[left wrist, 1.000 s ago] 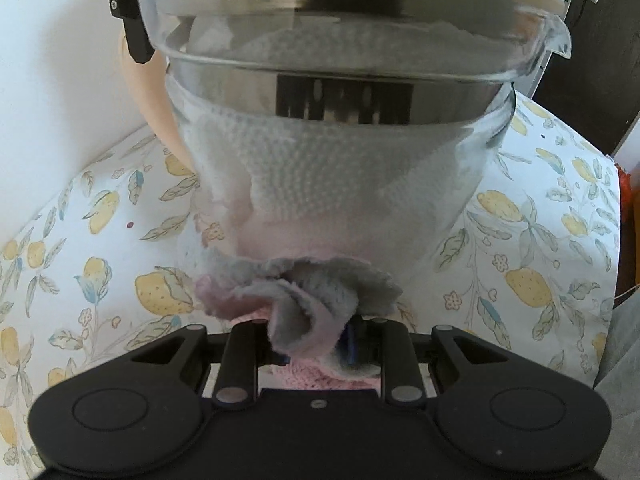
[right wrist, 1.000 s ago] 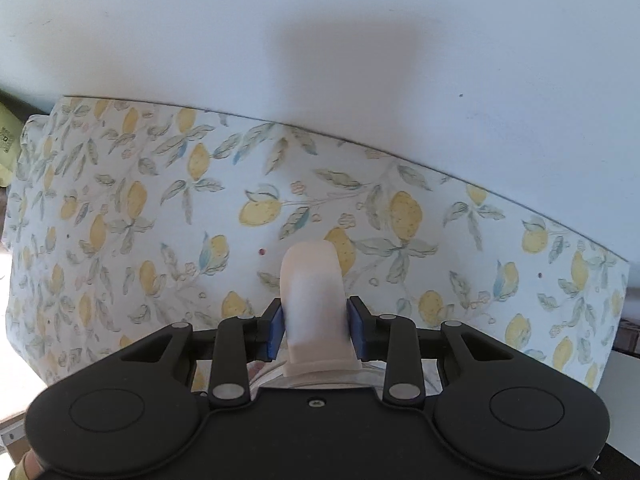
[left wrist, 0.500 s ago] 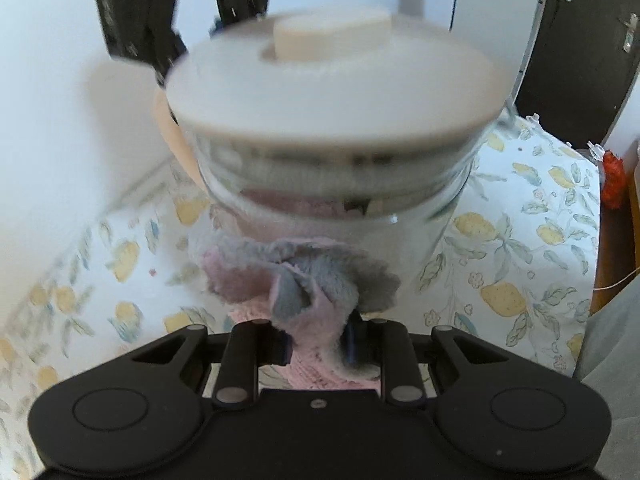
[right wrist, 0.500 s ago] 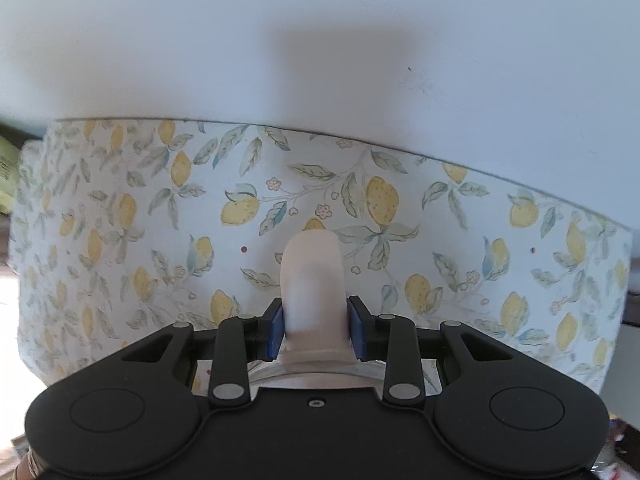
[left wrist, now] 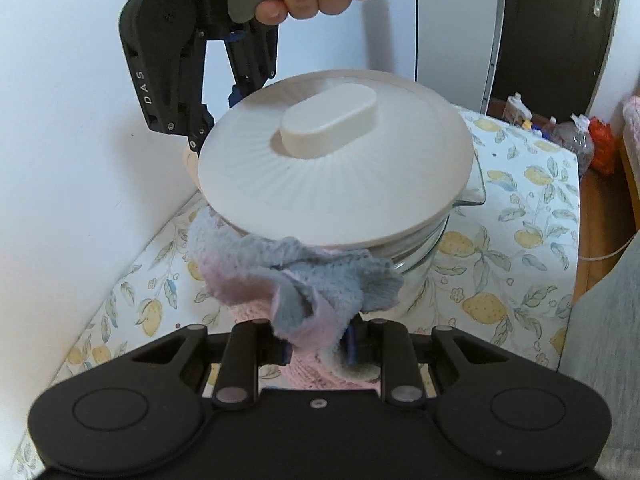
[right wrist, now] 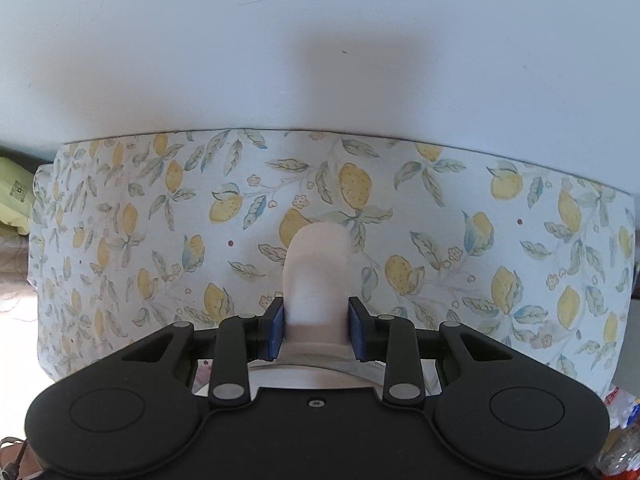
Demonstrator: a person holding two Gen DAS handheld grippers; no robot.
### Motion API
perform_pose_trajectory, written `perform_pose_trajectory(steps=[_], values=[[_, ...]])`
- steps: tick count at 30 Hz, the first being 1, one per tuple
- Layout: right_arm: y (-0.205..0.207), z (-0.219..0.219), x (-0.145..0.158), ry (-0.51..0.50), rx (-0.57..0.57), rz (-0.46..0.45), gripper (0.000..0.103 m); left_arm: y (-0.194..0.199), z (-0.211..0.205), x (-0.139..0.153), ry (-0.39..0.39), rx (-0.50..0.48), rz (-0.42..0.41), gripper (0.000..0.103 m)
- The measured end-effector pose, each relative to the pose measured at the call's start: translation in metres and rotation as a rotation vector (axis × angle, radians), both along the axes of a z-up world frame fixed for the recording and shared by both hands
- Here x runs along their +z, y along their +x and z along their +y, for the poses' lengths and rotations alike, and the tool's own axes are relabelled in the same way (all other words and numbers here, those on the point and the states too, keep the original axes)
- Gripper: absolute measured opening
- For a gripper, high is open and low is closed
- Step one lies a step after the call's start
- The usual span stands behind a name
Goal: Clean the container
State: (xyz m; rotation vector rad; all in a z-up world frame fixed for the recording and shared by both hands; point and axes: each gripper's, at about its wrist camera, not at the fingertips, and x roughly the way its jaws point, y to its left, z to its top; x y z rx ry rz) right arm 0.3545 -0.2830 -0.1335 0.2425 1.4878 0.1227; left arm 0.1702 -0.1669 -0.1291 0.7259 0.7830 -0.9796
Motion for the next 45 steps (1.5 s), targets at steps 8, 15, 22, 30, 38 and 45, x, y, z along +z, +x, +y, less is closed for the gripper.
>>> perform_pose_trajectory(steps=[8, 15, 22, 30, 38, 45], values=[[-0.003, -0.01, -0.002, -0.001, -0.039, 0.012, 0.037, -0.001, -0.009, -0.024, 0.019, -0.005, 0.032, 0.022], [-0.002, -0.017, -0.003, 0.017, -0.06, 0.032, 0.037, 0.0, -0.011, -0.046, 0.021, 0.016, 0.07, 0.022], [-0.002, -0.019, -0.003, 0.03, -0.055, 0.032, 0.037, 0.005, -0.014, -0.068, 0.035, 0.025, 0.108, 0.023], [-0.003, -0.021, -0.001, 0.044, -0.053, 0.026, 0.038, 0.004, -0.02, -0.091, 0.055, 0.03, 0.134, 0.023], [-0.006, -0.033, 0.003, 0.114, -0.028, 0.01, 0.044, 0.004, -0.022, -0.084, 0.076, 0.033, 0.142, 0.023], [-0.011, -0.045, 0.021, 0.18, 0.029, -0.028, 0.044, 0.0, -0.021, -0.061, 0.071, 0.038, 0.117, 0.023]])
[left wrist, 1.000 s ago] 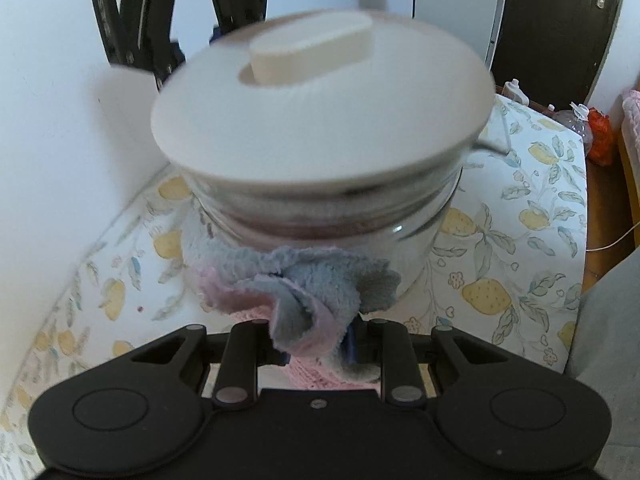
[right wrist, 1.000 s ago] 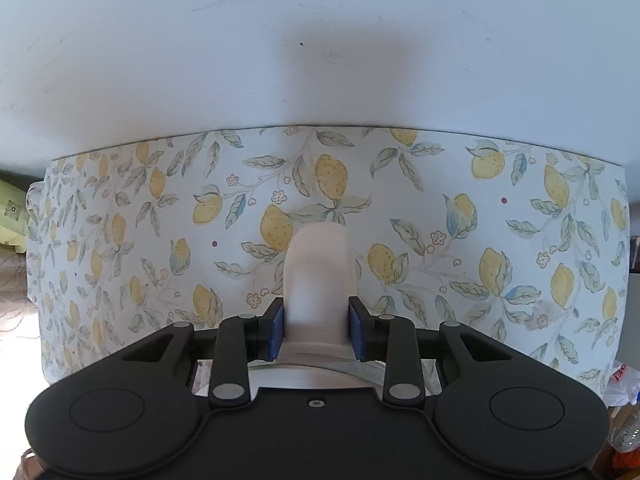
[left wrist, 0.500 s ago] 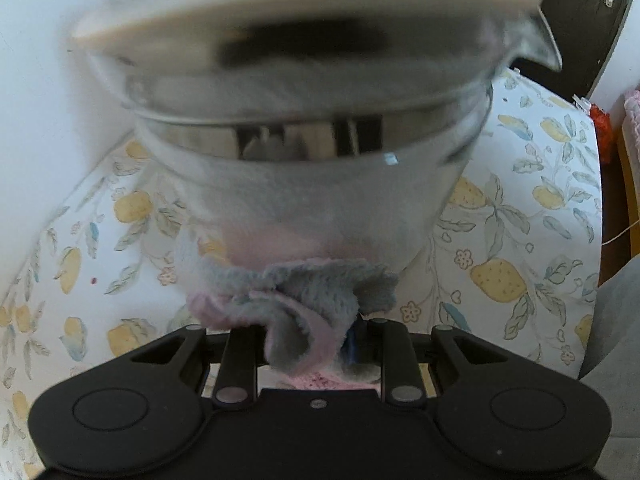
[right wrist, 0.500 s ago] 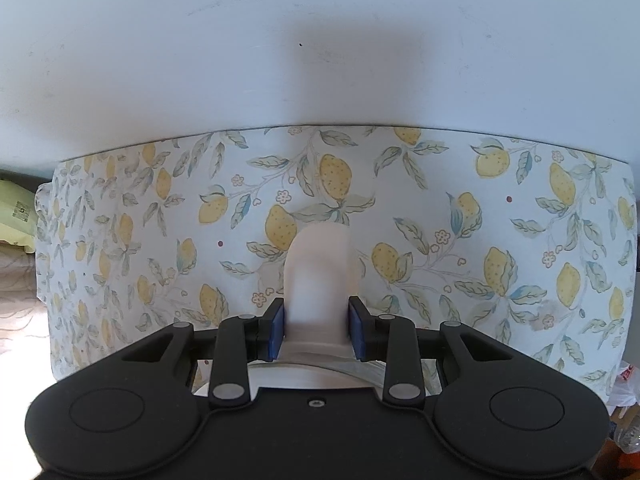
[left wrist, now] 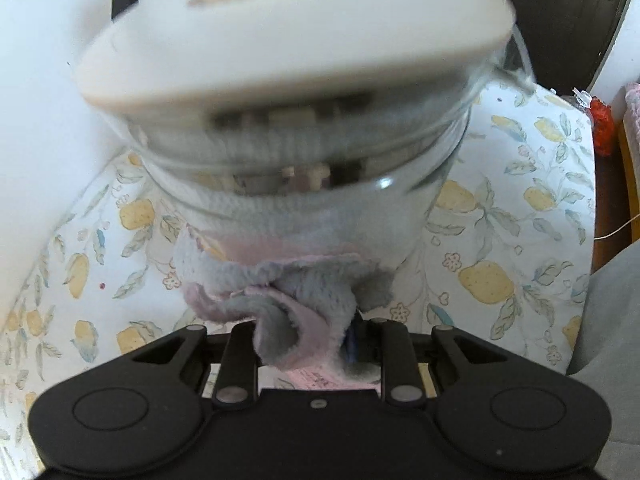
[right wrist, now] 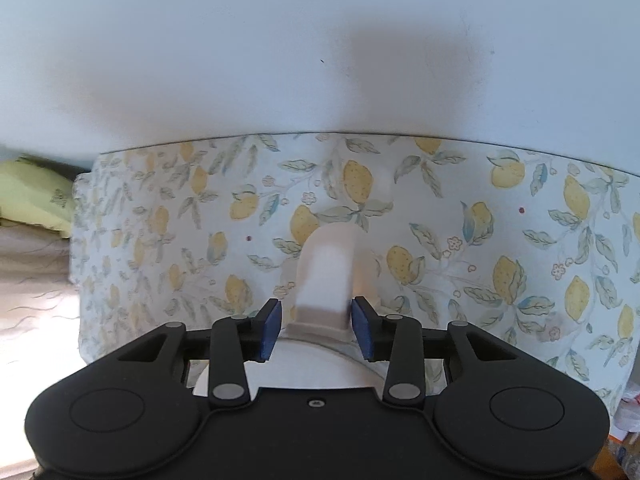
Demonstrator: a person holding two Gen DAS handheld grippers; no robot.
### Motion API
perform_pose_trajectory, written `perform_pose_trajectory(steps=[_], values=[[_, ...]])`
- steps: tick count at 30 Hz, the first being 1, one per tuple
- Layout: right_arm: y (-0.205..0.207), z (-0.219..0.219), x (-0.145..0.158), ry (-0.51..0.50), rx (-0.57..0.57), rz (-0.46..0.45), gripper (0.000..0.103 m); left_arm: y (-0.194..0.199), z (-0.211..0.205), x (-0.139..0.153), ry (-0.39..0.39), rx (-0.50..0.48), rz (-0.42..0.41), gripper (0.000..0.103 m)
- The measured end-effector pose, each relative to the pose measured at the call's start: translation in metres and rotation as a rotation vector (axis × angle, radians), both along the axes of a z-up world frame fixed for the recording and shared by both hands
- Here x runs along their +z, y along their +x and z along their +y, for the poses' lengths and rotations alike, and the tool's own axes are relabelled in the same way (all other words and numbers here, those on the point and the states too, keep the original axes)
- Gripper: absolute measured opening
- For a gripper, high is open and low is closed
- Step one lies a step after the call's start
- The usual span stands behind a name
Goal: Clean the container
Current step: 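Release the lid knob and grasp the teapot's cream handle with the right gripper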
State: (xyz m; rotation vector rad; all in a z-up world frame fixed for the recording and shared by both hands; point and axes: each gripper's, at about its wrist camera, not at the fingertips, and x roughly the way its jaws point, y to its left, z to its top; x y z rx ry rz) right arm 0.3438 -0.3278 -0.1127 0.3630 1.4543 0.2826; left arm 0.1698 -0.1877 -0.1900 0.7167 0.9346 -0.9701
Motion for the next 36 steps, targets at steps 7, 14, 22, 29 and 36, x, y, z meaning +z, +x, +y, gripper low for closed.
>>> perform_pose_trajectory(steps=[7, 14, 22, 29, 36], values=[[-0.016, -0.023, 0.016, 0.035, 0.118, -0.124, 0.05, -0.009, 0.005, 0.032, -0.036, 0.019, -0.023, 0.023], [-0.034, -0.058, 0.011, 0.013, 0.256, -0.284, 0.05, -0.015, -0.003, 0.046, -0.012, 0.014, -0.023, 0.023], [-0.057, -0.069, -0.013, -0.088, 0.577, -0.582, 0.05, -0.016, -0.012, 0.04, 0.022, 0.027, -0.01, 0.023], [-0.049, -0.066, -0.031, -0.043, 0.798, -0.761, 0.05, -0.016, -0.018, 0.035, 0.045, 0.045, 0.02, 0.023], [-0.03, -0.065, -0.048, 0.089, 0.903, -0.907, 0.05, -0.008, -0.023, 0.023, 0.065, 0.081, 0.065, 0.023]])
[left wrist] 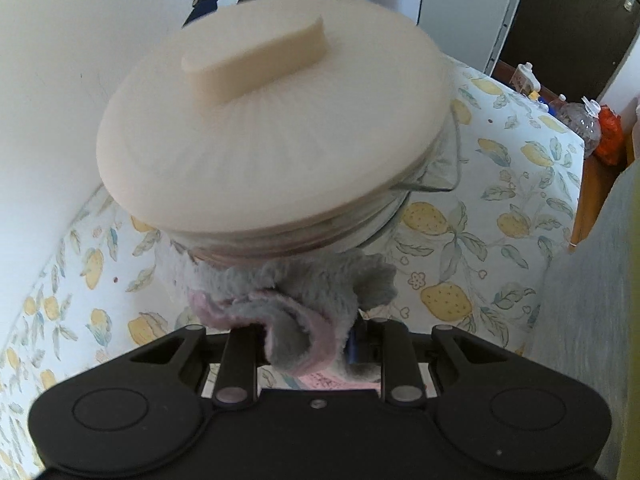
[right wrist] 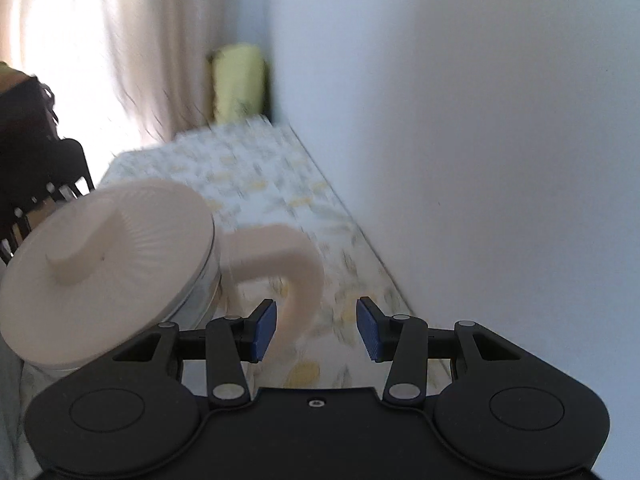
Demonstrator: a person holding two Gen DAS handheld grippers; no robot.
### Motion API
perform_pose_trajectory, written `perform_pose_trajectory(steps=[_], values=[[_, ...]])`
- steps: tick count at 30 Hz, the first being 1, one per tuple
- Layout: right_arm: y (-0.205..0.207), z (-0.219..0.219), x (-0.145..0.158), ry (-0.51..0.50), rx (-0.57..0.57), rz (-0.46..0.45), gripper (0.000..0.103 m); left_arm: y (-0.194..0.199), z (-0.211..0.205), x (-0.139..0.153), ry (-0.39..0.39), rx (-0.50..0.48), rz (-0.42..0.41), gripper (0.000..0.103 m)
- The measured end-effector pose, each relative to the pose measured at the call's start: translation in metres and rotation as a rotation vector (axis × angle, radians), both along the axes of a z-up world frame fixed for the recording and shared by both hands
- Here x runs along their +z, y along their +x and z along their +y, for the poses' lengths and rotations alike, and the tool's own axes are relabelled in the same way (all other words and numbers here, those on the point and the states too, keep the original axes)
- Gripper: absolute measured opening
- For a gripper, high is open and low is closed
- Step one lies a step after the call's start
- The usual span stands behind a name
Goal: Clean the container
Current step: 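Release the lid knob and grasp the teapot's cream handle with the right gripper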
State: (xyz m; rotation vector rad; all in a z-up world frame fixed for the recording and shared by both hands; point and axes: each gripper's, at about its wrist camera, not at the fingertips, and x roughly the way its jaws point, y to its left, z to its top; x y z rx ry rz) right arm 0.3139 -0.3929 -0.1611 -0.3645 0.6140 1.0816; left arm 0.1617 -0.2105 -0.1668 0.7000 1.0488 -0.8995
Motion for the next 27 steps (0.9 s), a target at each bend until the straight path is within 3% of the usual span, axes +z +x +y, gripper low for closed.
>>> perform_pose_trajectory(steps=[5, 7, 15, 21, 27], values=[[0.012, 0.012, -0.018, -0.017, 0.132, 0.013, 0.049, 0.007, -0.006, -0.017, 0.021, 0.031, 0.031, 0.023], [0.012, 0.018, -0.025, -0.016, 0.178, -0.03, 0.035, 0.009, -0.007, -0.022, 0.026, 0.048, 0.041, 0.023], [0.016, 0.025, -0.035, 0.036, 0.235, -0.067, 0.036, 0.007, -0.008, -0.024, 0.014, 0.125, 0.044, 0.023], [0.031, 0.032, -0.051, 0.098, 0.276, -0.032, 0.033, 0.005, -0.006, -0.017, -0.007, 0.149, 0.041, 0.023], [0.038, 0.036, -0.055, 0.152, 0.237, 0.014, 0.029, 0.006, -0.008, -0.01, 0.009, 0.109, 0.017, 0.023]])
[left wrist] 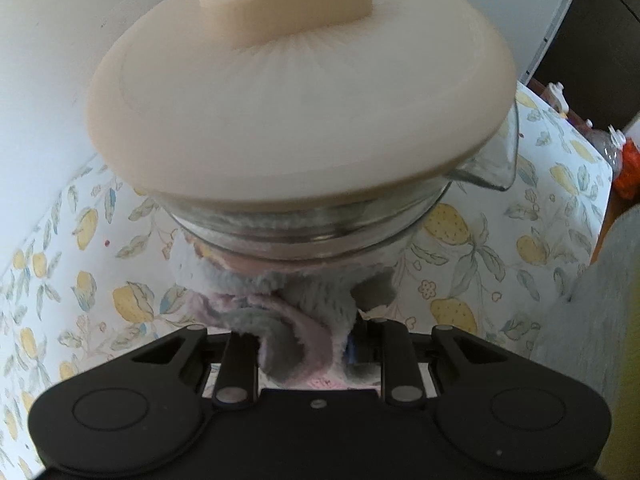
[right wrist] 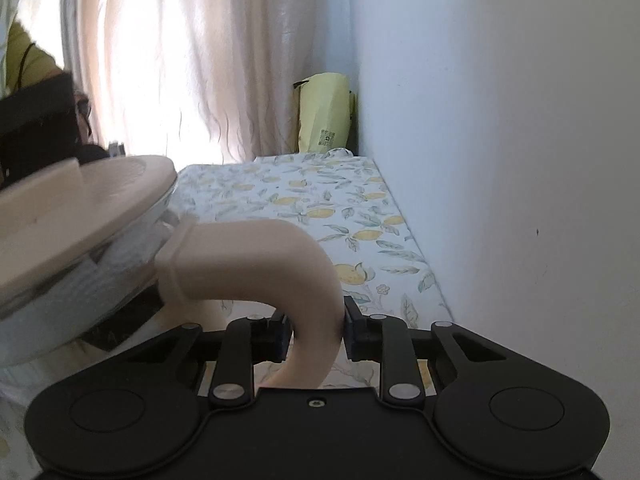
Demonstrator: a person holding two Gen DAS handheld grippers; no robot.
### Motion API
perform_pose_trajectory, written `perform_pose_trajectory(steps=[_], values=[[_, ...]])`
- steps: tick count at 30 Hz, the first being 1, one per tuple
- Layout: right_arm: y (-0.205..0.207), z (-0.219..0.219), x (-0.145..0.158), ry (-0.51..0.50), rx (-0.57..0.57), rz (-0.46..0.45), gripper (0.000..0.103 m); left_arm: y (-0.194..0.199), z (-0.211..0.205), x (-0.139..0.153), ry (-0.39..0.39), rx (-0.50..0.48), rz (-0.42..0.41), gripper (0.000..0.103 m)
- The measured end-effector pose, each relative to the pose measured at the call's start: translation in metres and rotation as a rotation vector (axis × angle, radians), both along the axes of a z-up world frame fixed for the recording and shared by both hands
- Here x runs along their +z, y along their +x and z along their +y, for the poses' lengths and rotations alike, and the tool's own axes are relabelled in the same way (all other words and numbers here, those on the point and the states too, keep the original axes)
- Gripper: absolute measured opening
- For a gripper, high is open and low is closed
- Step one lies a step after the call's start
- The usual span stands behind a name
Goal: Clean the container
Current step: 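Release the lid knob and grasp the teapot's cream handle with the right gripper, then wipe the glass side with the cloth in the left gripper while the right gripper holds the handle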
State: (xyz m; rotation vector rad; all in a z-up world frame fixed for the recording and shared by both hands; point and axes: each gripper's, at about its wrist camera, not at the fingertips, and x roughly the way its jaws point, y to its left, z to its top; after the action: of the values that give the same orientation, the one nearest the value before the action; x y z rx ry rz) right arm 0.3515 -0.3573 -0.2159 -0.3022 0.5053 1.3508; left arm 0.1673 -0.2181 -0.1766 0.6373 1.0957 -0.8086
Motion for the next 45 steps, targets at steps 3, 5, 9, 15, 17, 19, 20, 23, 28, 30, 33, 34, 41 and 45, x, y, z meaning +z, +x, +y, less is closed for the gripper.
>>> perform_pose_trajectory(steps=[3, 5, 9, 15, 17, 19, 20, 23, 28, 30, 33, 34, 41, 45], values=[[-0.005, -0.006, 0.001, -0.007, -0.036, 0.013, 0.029, -0.003, 0.001, 0.014, -0.004, -0.03, -0.041, 0.023], [-0.009, -0.015, 0.003, -0.013, -0.059, 0.022, 0.029, -0.006, 0.0, 0.027, 0.001, -0.088, -0.069, 0.023], [-0.021, -0.033, 0.006, -0.026, -0.115, 0.035, 0.029, -0.007, -0.004, 0.038, 0.022, -0.157, -0.1, 0.023], [-0.037, -0.045, 0.007, -0.034, -0.215, 0.057, 0.03, -0.008, -0.01, 0.043, 0.051, -0.233, -0.128, 0.022], [-0.044, -0.049, 0.008, -0.045, -0.247, 0.059, 0.03, -0.009, -0.009, 0.039, 0.055, -0.257, -0.138, 0.022], [-0.051, -0.053, 0.009, -0.056, -0.282, 0.062, 0.03, -0.01, -0.011, 0.033, 0.047, -0.272, -0.14, 0.022], [-0.055, -0.055, 0.009, -0.062, -0.298, 0.063, 0.03, -0.01, -0.012, 0.03, 0.04, -0.277, -0.138, 0.022], [-0.069, -0.068, 0.01, -0.075, -0.361, 0.072, 0.03, -0.013, -0.014, 0.022, 0.021, -0.296, -0.136, 0.022], [-0.092, -0.088, 0.011, -0.076, -0.456, 0.095, 0.031, -0.015, -0.018, 0.006, 0.007, -0.333, -0.13, 0.022], [-0.101, -0.094, 0.01, -0.073, -0.492, 0.102, 0.031, -0.015, -0.019, -0.001, 0.004, -0.345, -0.127, 0.022], [-0.112, -0.096, 0.008, -0.067, -0.548, 0.112, 0.031, -0.017, -0.02, -0.011, 0.003, -0.359, -0.124, 0.022], [-0.115, -0.097, 0.008, -0.064, -0.567, 0.114, 0.031, -0.017, -0.02, -0.013, 0.002, -0.362, -0.124, 0.022], [-0.131, -0.105, 0.01, -0.059, -0.657, 0.14, 0.031, -0.014, -0.012, -0.007, -0.002, -0.375, -0.124, 0.022], [-0.132, -0.106, 0.008, -0.041, -0.72, 0.182, 0.032, -0.016, -0.001, 0.009, -0.042, -0.371, -0.144, 0.023]])
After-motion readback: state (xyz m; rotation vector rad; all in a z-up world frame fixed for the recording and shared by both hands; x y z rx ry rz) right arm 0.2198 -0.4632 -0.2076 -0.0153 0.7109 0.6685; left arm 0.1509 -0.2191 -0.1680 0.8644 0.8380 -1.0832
